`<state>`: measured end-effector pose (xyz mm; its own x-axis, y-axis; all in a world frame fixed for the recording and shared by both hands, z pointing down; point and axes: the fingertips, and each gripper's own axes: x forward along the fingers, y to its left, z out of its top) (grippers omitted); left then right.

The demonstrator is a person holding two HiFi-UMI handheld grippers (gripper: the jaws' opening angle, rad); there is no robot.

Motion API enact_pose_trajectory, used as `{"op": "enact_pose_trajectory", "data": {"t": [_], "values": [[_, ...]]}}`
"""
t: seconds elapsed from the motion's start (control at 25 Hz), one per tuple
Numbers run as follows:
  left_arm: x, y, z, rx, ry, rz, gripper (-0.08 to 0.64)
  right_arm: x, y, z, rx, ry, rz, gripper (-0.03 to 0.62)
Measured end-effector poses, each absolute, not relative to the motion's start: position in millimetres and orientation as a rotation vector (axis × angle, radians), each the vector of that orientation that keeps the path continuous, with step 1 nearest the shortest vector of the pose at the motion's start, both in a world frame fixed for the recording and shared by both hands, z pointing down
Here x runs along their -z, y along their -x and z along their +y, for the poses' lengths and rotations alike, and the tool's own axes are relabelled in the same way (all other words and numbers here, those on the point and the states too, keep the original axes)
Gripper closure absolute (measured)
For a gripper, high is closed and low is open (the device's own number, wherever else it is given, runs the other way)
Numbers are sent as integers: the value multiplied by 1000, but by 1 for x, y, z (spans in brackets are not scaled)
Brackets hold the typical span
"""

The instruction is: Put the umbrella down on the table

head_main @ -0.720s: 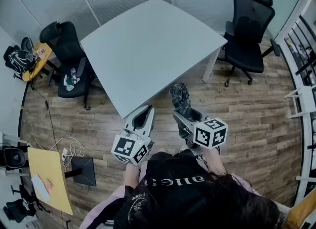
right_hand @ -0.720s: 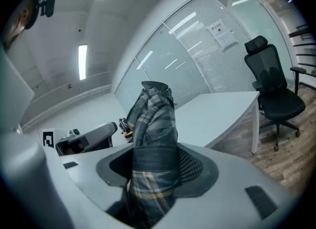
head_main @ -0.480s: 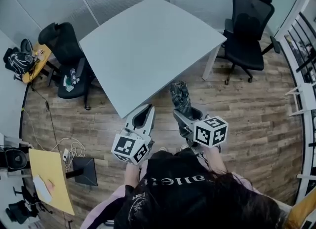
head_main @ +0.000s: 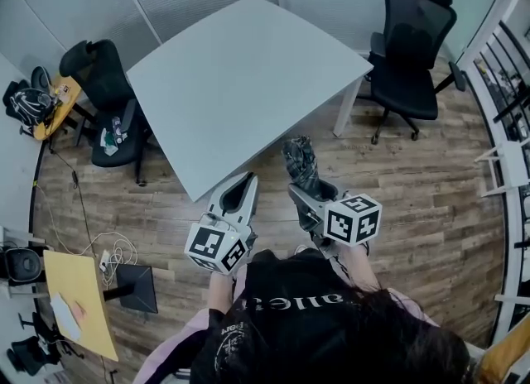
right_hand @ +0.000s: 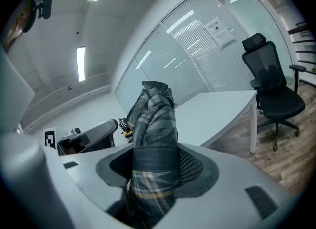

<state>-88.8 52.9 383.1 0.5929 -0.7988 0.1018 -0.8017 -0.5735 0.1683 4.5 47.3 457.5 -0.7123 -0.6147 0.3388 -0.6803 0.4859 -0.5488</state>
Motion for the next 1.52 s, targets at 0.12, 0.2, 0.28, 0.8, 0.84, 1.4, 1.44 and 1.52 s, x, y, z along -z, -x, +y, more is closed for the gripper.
{"op": "enact_pose_trajectory", "data": {"t": [0.12,0.2,0.28,0.8,0.84,1.4,1.44,1.52], "values": [[-386,73,54,-15,-2620,-1335,534,-460,-22,49,-1041,-1152,-2615,362],[-389,62,54,-15,-2614,-1337,534,-462,-35,50,-1047,-1154,-2610,362],[-392,53,57,-24,-2606,-1334,534,-463,-45,52,-1055,-1153,-2604,362],[-407,44,48,-104,-2578,-1332,534,-478,-54,40,-1134,-1136,-2591,362],[-408,43,44,-108,-2580,-1326,534,-479,-54,36,-1141,-1140,-2589,362],[-412,33,-79,-97,-2632,-1220,534,-481,-64,-74,-1167,-1228,-2545,362],[-412,34,-89,-100,-2632,-1215,534,-481,-62,-84,-1170,-1229,-2539,362],[-411,39,-109,-99,-2632,-1208,534,-482,-56,-103,-1170,-1227,-2527,362]]}}
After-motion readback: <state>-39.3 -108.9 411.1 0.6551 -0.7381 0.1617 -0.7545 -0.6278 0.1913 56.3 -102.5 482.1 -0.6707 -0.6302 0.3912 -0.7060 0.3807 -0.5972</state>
